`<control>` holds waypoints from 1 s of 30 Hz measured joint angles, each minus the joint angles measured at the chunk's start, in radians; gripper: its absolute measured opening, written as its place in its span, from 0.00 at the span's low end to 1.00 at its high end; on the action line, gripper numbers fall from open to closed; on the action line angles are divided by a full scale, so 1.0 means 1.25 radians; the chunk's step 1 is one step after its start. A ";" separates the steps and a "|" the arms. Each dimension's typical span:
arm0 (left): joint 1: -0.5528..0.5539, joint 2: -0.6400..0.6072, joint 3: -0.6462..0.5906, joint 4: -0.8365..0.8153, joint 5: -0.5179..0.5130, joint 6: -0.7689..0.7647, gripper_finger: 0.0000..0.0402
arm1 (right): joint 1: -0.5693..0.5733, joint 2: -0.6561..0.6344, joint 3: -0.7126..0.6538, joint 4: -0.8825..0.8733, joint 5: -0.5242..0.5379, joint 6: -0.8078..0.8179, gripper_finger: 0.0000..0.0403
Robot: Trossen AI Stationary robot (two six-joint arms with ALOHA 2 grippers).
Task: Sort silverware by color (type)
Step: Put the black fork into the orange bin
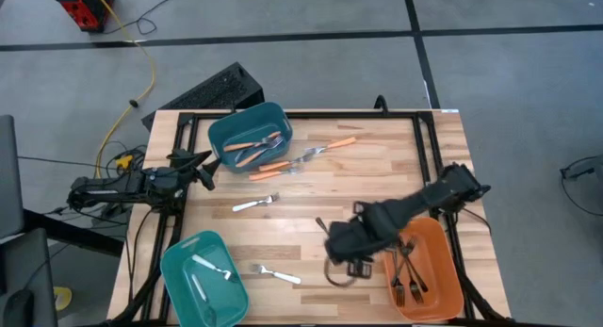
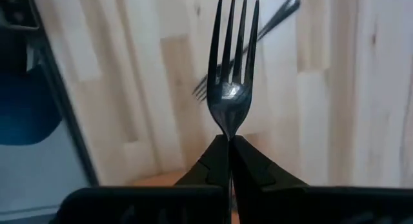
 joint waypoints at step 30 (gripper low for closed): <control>0.000 0.000 0.000 0.000 -0.002 0.020 0.58 | 0.350 -0.453 -0.446 0.011 0.191 1.050 0.07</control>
